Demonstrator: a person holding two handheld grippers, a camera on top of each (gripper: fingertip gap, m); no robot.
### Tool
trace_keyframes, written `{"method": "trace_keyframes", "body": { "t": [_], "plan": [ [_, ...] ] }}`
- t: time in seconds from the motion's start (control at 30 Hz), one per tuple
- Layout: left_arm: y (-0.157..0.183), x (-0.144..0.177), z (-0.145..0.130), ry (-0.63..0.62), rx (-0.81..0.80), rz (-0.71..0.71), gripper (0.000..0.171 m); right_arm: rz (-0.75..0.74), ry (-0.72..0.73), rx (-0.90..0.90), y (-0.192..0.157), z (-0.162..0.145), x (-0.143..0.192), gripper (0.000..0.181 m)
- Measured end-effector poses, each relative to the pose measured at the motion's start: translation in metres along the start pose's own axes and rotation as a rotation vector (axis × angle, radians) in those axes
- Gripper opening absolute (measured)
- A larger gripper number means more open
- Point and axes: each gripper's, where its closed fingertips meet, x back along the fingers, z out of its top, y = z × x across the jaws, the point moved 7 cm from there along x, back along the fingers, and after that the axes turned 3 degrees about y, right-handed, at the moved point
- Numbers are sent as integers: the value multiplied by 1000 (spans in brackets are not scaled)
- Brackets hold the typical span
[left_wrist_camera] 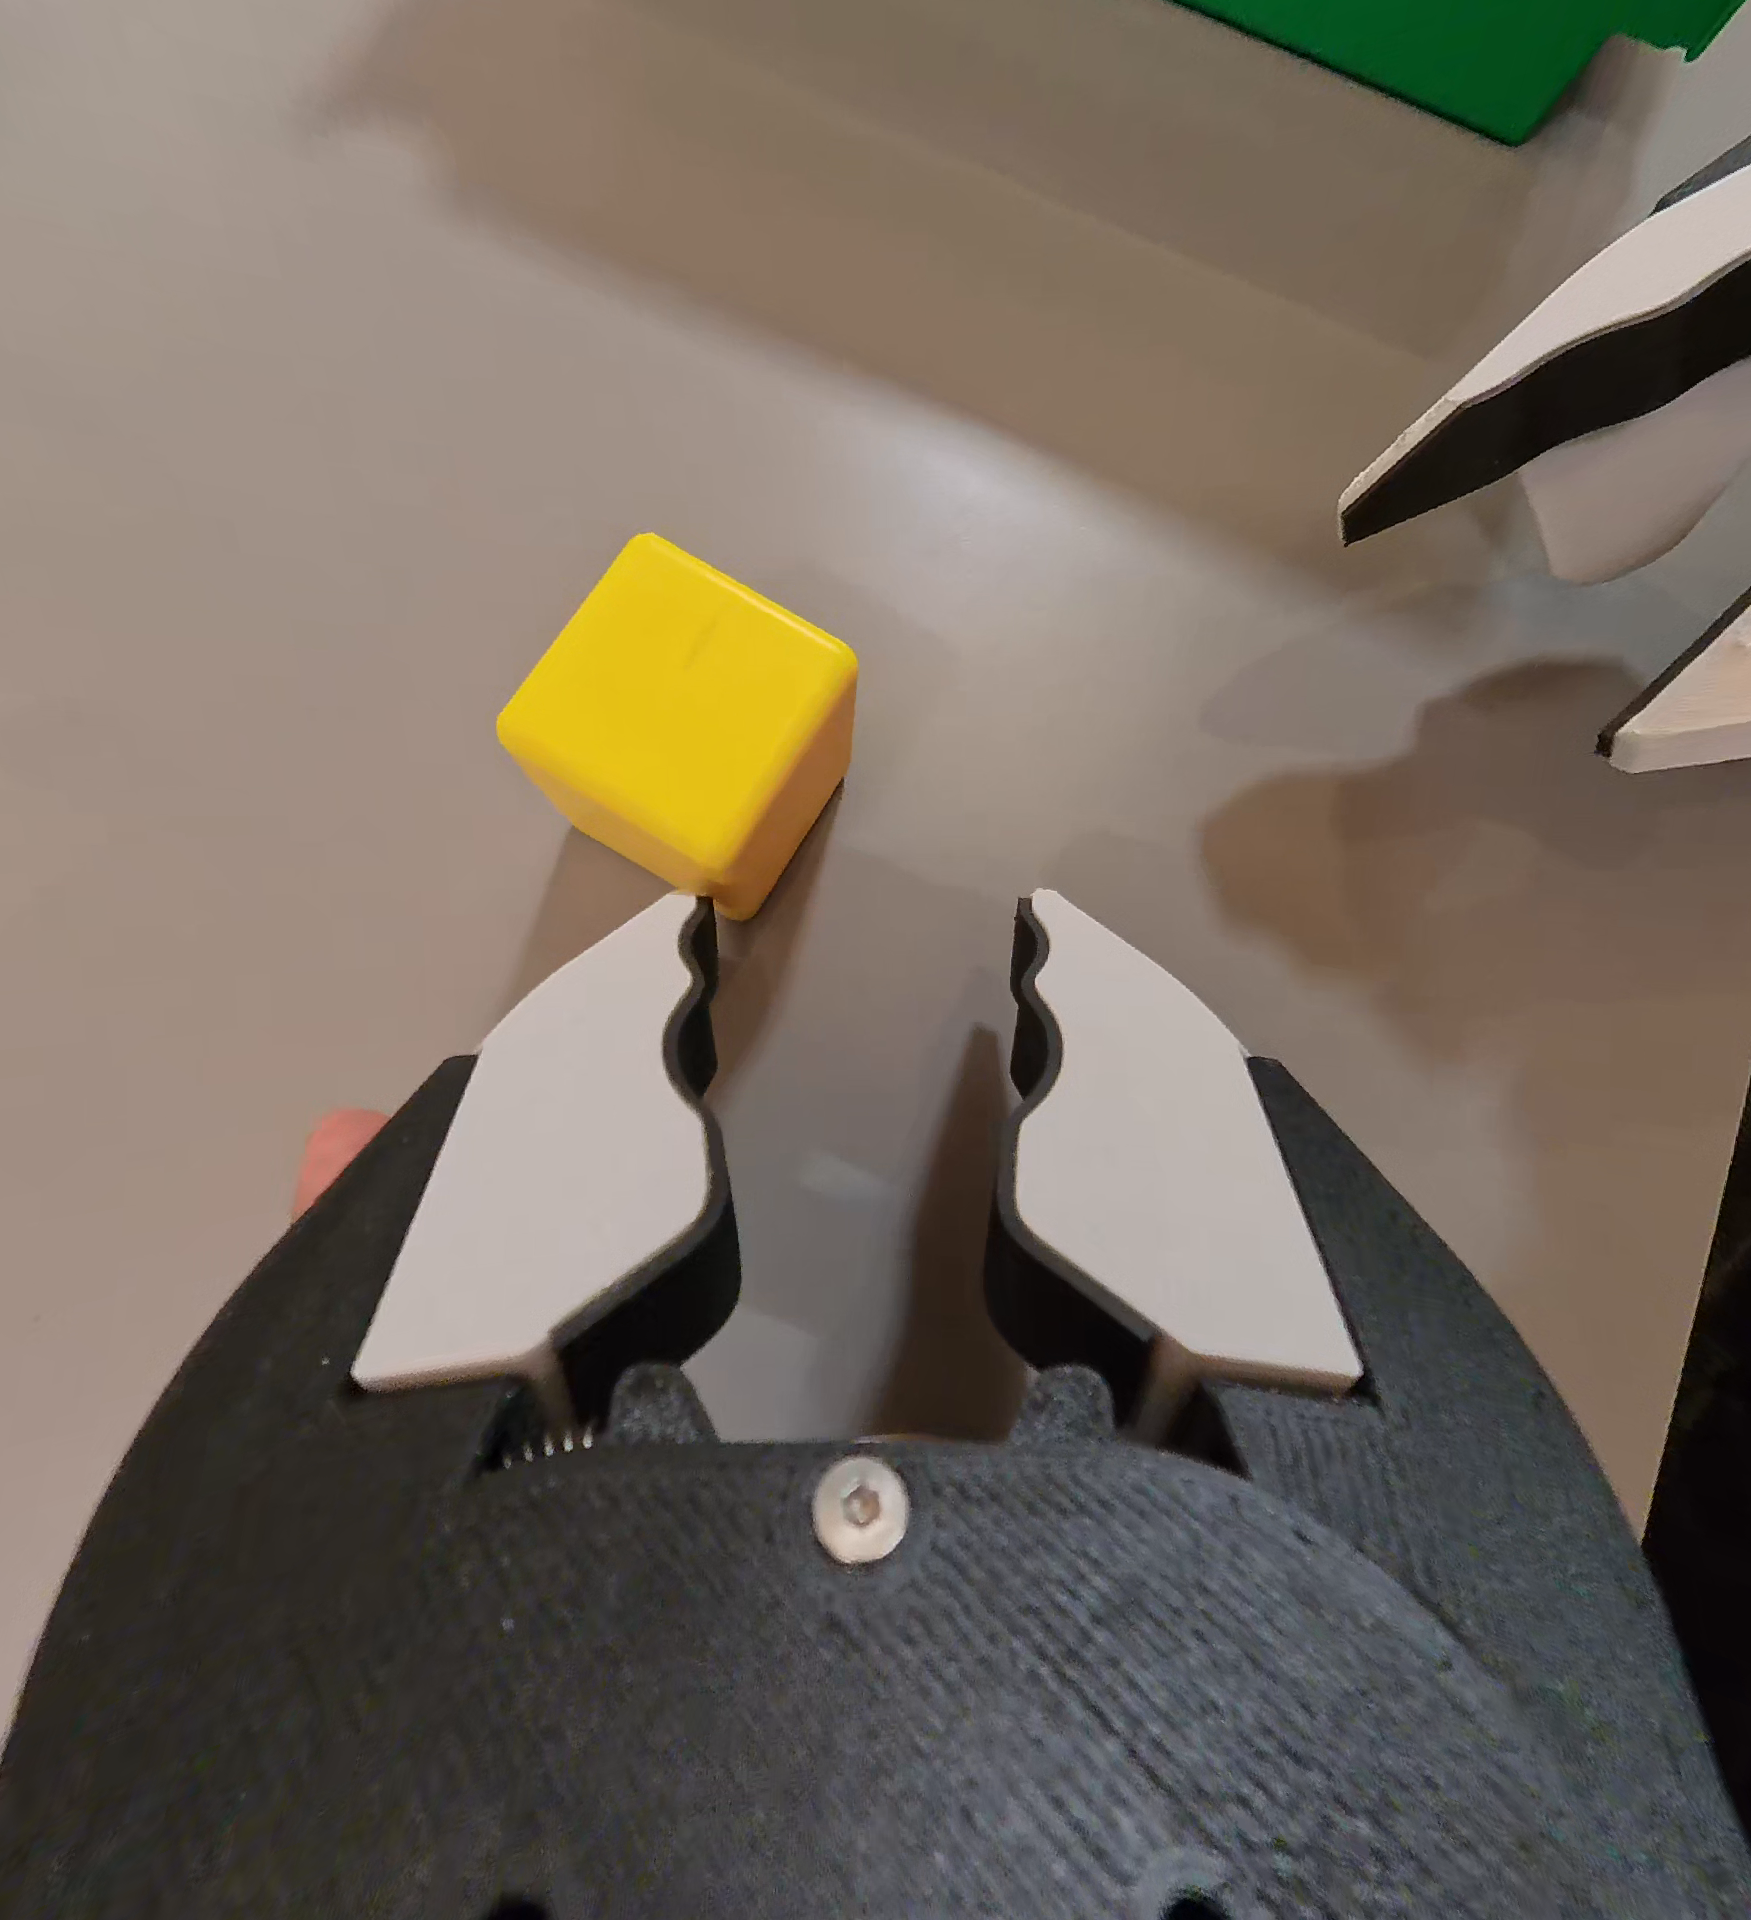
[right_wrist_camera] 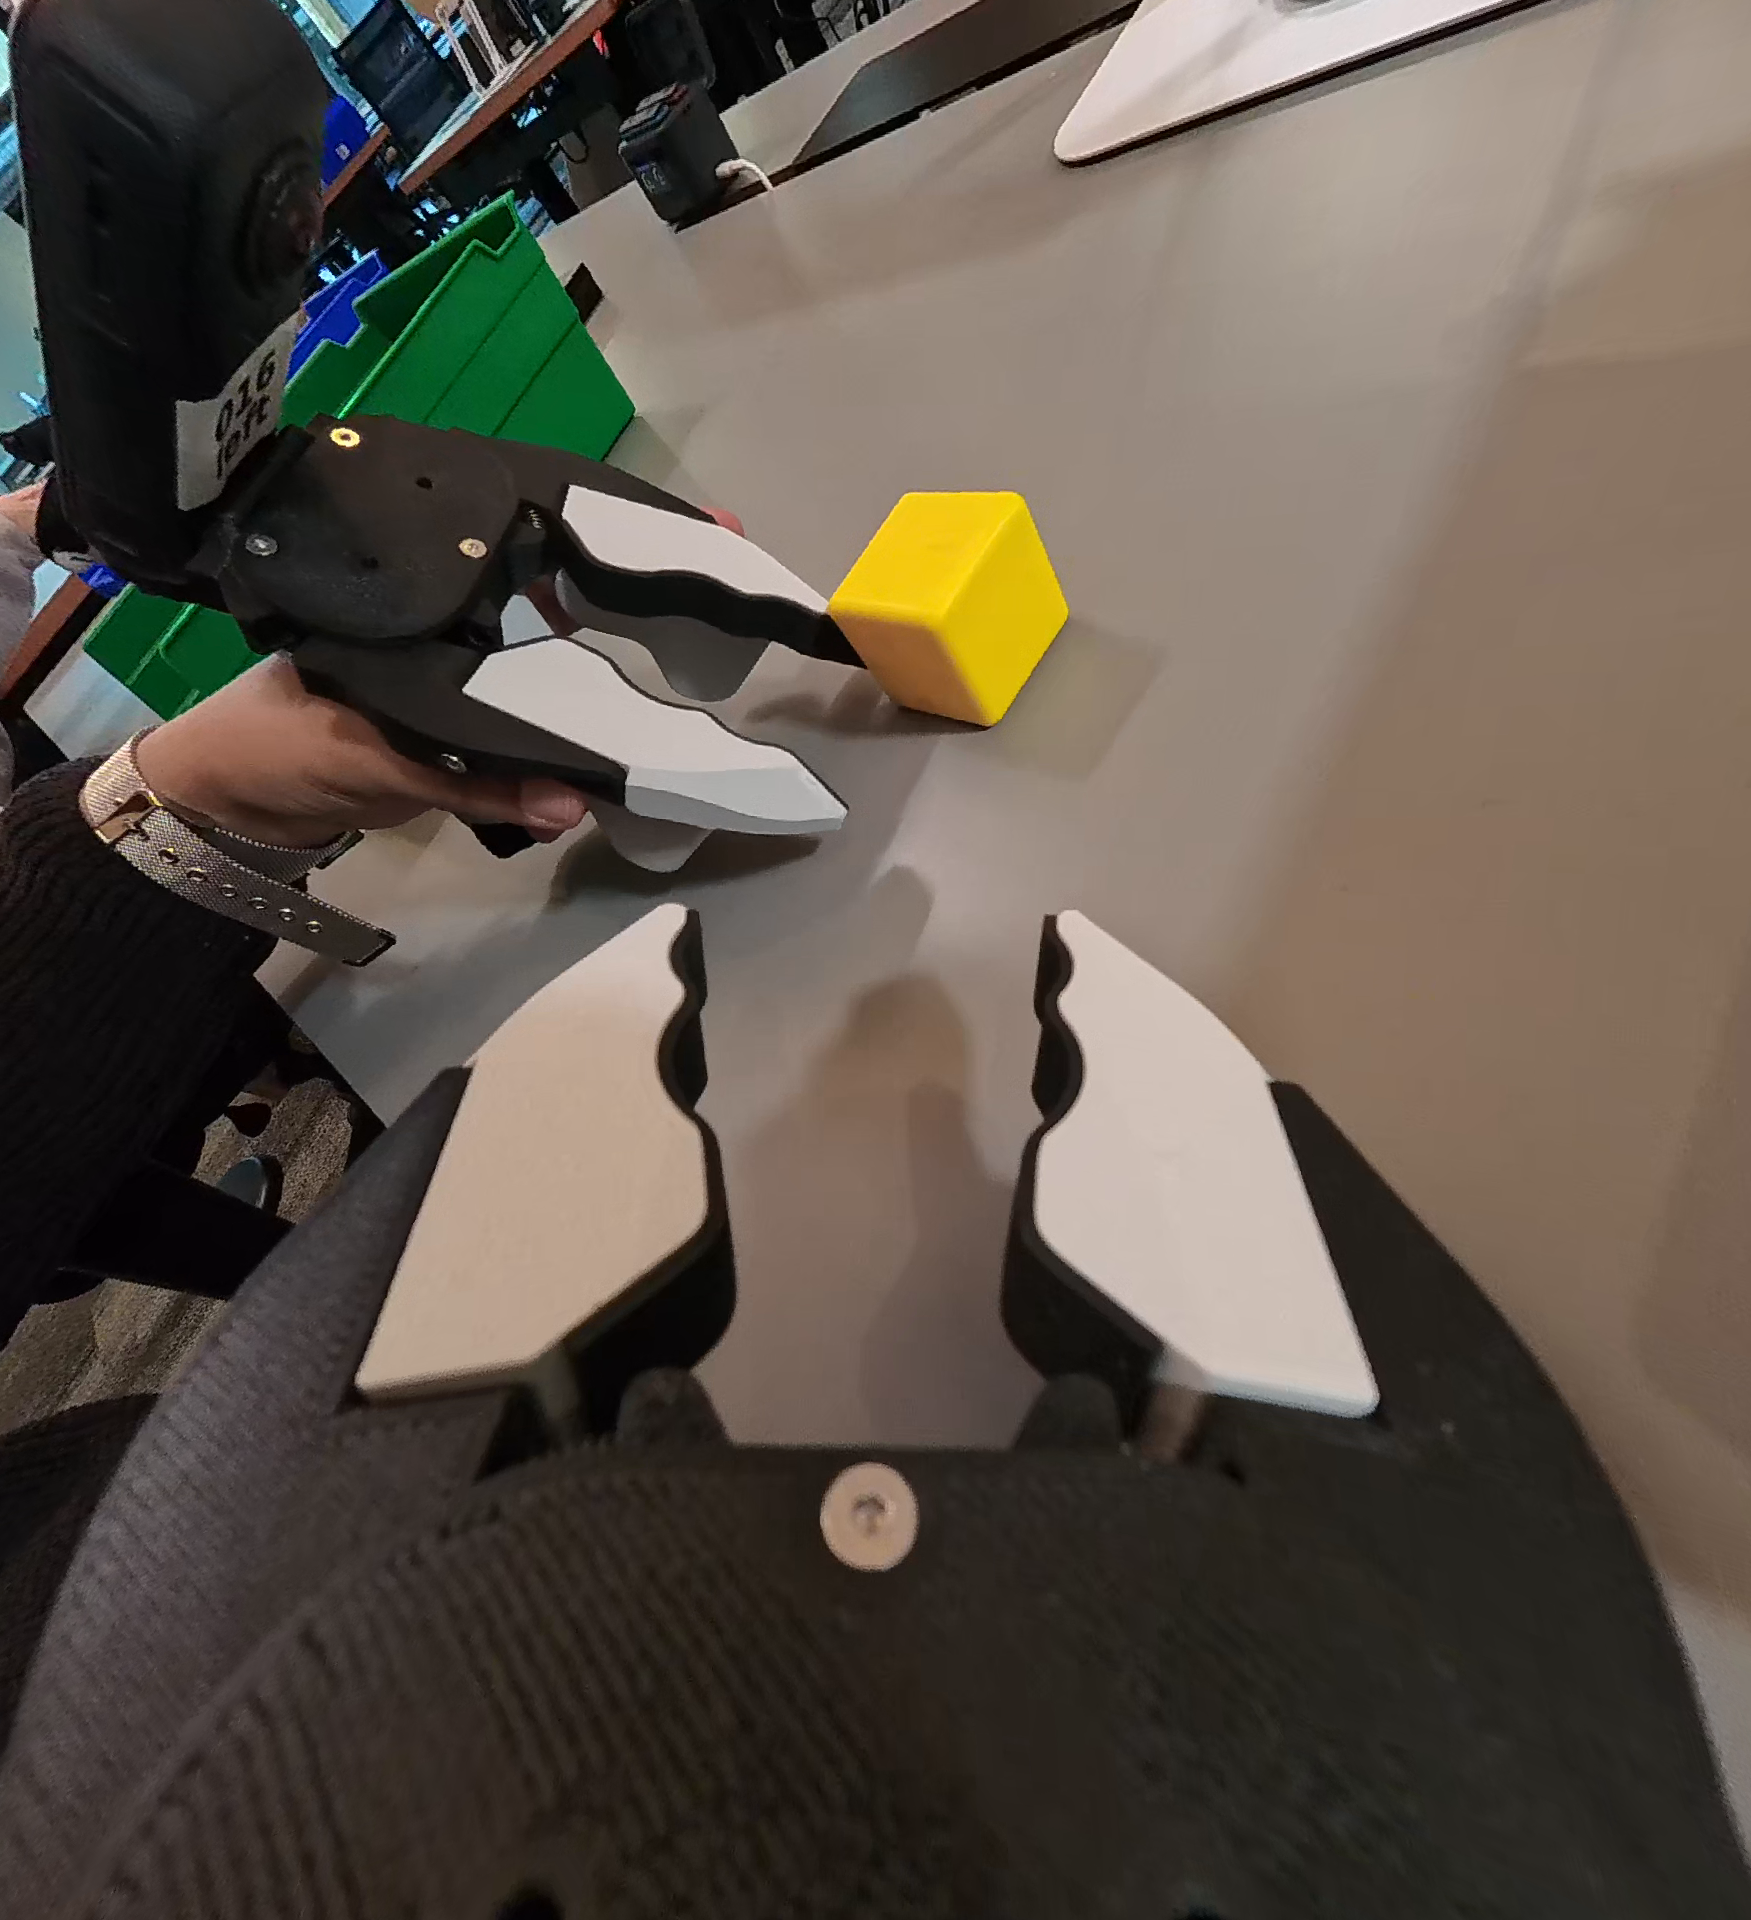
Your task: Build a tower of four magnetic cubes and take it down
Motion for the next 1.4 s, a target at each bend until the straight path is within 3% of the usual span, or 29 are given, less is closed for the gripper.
{"method": "trace_keyframes", "body": {
  "t": [0.63,0.8,0.93,1.07,1.2,1.3,1.4],
  "plan": [
    [-1,0,-1,-9,5,-6,55,-1,-3,-2,0,0,0,62],
    [-15,18,-1,-18,27,19,55,2,-3,-4,0,0,0,62],
    [-41,71,15,166,216,-15,55,7,-2,-10,1,0,0,62],
    [-78,161,31,478,436,-6,56,10,-5,-12,0,0,-1,62],
    [-116,259,10,679,612,195,55,9,-8,-12,0,0,-1,63],
    [-141,316,-32,658,679,503,55,9,-12,-11,0,-1,-2,63],
    [-165,343,-92,461,770,818,60,9,-16,-6,-1,-1,-3,63]
  ]
}}
